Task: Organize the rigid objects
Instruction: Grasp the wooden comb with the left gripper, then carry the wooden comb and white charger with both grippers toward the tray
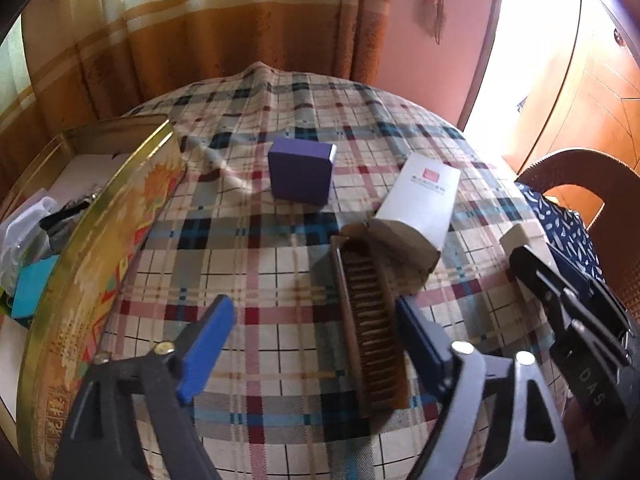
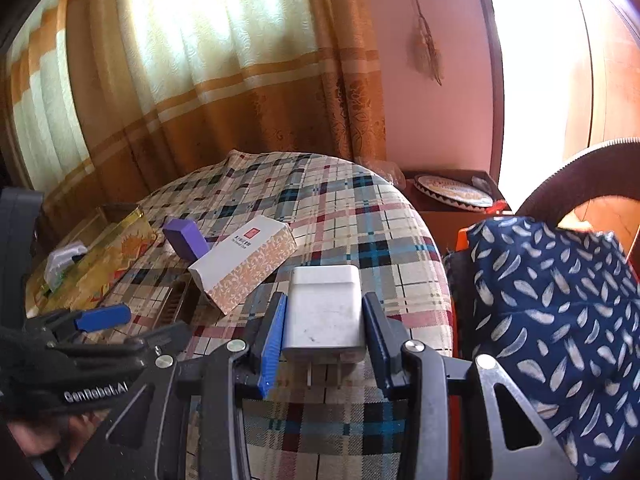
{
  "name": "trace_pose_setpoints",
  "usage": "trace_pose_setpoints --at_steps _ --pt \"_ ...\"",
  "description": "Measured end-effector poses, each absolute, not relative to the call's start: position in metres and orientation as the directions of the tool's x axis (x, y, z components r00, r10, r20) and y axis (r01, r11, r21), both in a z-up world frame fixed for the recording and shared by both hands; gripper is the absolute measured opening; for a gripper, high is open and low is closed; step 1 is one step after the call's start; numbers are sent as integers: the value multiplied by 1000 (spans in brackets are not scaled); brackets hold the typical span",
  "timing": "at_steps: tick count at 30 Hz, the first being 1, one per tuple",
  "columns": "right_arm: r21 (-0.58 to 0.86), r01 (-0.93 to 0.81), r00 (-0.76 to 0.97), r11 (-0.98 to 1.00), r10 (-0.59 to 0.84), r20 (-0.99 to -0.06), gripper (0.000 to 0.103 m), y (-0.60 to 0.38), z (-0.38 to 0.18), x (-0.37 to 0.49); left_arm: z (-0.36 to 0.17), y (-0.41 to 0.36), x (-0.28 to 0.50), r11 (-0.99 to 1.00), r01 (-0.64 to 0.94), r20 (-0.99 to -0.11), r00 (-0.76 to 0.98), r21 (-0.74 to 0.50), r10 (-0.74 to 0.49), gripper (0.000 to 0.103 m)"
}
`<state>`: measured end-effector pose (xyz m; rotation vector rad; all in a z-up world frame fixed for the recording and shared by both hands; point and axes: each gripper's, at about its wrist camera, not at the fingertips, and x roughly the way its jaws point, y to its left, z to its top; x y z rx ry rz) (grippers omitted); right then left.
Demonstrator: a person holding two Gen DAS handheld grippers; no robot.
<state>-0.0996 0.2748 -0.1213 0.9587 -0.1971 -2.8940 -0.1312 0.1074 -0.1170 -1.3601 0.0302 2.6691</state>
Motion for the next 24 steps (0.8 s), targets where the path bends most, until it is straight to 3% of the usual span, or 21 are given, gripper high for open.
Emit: trace_pose_setpoints --at_steps 2,11,24 --pt "133 46 -802 -990 -116 -585 41 273 -120 -99 -116 110 -129 -988 -150 -800 -587 -41 122 60" --pt "125 55 -799 -991 -118 -590 41 272 -121 -100 -114 122 -120 -970 -241 -794 -585 -23 164 26" --pt "129 65 -813 -990 -127 -569 41 271 -118 -98 -107 90 -113 -977 -183 -757 -623 -106 199 24"
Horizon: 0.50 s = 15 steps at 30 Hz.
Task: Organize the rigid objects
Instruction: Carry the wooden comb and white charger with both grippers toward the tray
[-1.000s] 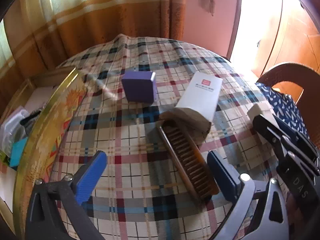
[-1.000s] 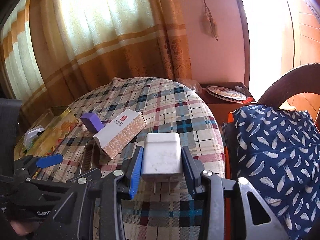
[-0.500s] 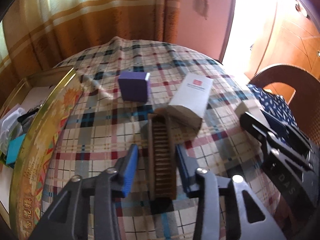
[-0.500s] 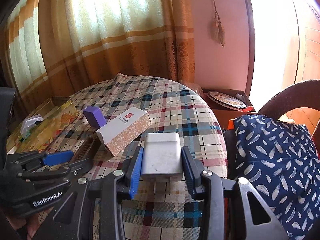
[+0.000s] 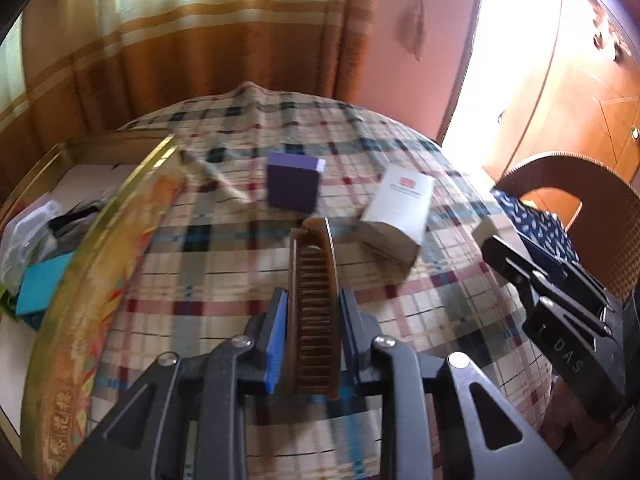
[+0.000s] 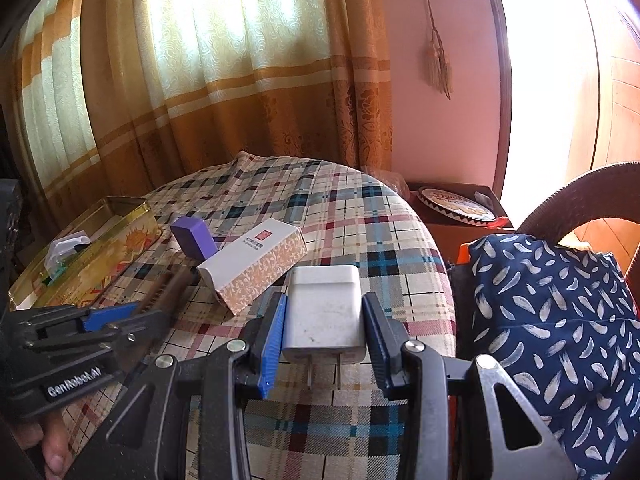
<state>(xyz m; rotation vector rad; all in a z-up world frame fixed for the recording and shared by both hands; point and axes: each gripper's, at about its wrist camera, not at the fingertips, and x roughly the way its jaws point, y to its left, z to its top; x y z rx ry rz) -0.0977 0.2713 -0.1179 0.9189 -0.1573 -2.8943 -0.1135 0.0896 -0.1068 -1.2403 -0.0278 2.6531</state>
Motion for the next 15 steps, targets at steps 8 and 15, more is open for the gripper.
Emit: trace_pose_setpoints --at_steps 8,15 --pt "174 77 -835 -982 -159 -527 41 275 -99 -99 -96 74 -101 -985 -153 -708 -686 -84 167 24" --pt "183 133 -874 -974 -203 -442 41 253 -70 -97 -87 63 -93 -992 -120 -651 -750 -37 115 24"
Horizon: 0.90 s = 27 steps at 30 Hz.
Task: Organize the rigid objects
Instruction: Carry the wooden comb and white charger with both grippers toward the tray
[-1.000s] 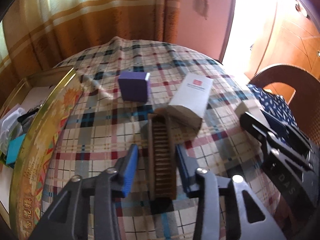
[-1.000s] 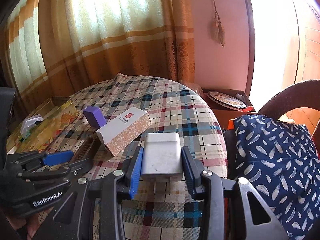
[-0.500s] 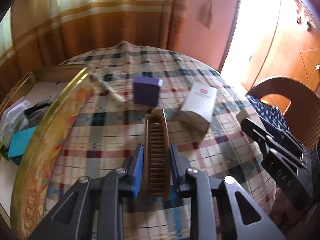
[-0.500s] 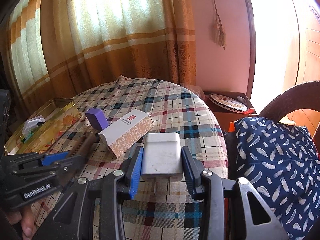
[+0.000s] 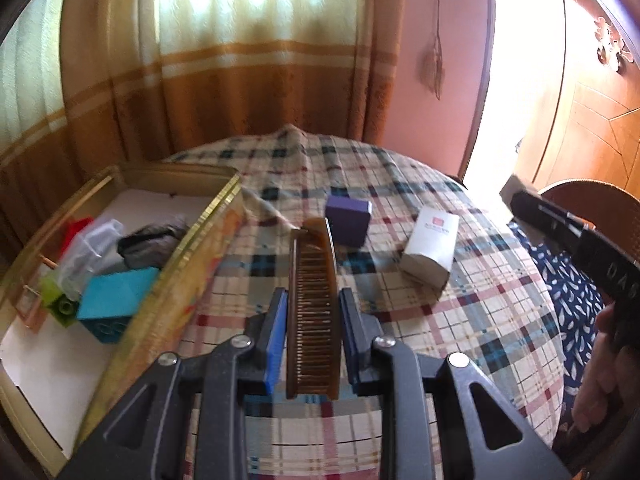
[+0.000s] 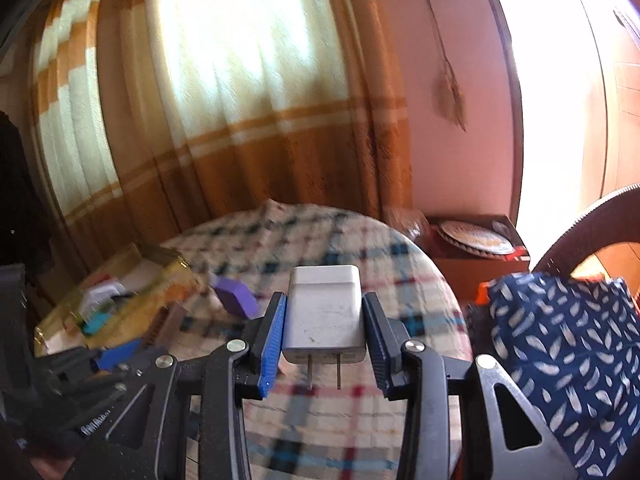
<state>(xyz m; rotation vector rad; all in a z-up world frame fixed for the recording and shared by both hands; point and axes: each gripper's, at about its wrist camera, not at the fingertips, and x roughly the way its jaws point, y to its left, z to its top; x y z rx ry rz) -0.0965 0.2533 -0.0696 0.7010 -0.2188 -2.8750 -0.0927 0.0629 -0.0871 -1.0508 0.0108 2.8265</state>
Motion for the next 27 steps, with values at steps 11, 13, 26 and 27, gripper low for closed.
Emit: trace_pose_setpoints --at_steps 11,13,26,27 --pt "155 169 -890 -973 -218 -401 41 217 -62 -107 -77 53 -79 -996 -88 -578 -811 -23 85 24" --pt "148 171 -892 -974 -217 -396 41 212 -63 -108 -76 51 -78 -996 -84 -572 -817 -21 80 24" --pt "123 174 -898 -977 -208 -389 41 201 -67 -106 -68 36 -65 -999 -44 -511 -858 -13 45 24" --pt "122 175 -898 -977 -210 -387 41 199 -67 -105 -68 36 -65 -999 -42 -508 -860 -12 42 24"
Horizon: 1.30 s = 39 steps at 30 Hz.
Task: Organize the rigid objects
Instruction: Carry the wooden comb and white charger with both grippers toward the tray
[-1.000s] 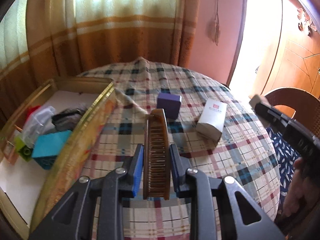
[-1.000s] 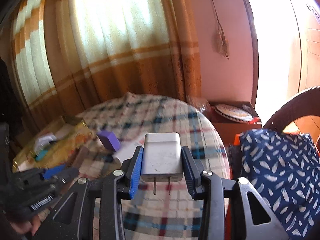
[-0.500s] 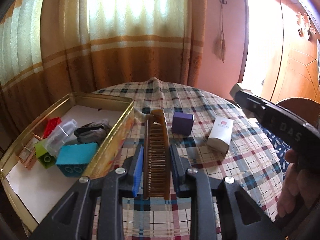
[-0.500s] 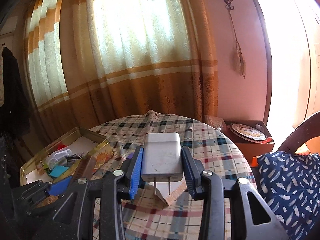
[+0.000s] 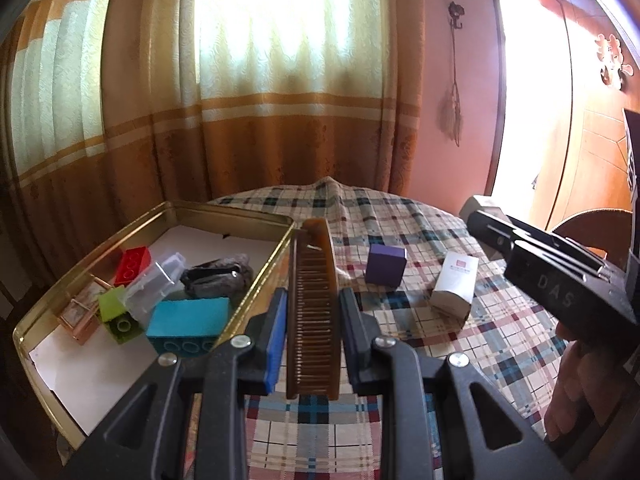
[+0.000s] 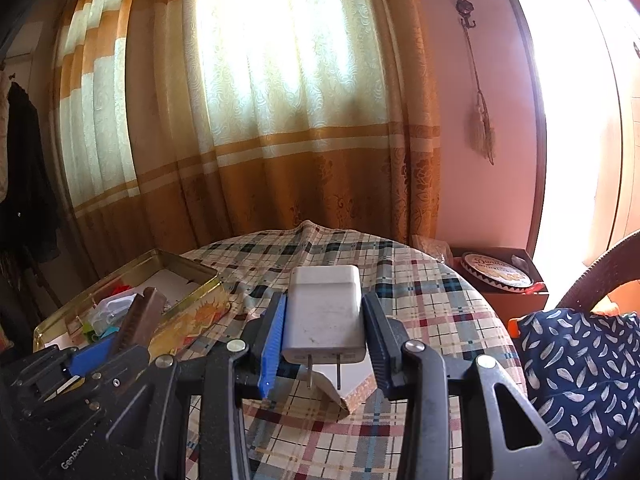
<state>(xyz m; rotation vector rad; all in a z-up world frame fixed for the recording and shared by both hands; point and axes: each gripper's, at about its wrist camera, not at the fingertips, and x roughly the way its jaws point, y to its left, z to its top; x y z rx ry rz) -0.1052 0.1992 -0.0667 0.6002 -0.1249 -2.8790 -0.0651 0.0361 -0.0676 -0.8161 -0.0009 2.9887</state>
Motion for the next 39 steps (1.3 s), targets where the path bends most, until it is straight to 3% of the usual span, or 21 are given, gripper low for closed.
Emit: trace_pose_setpoints --at_steps 39 --pt "65 246 -909 -967 -253 -332 41 156 -63 -84 -65 -9 -52 -997 71 -429 -902 -15 -58 24"
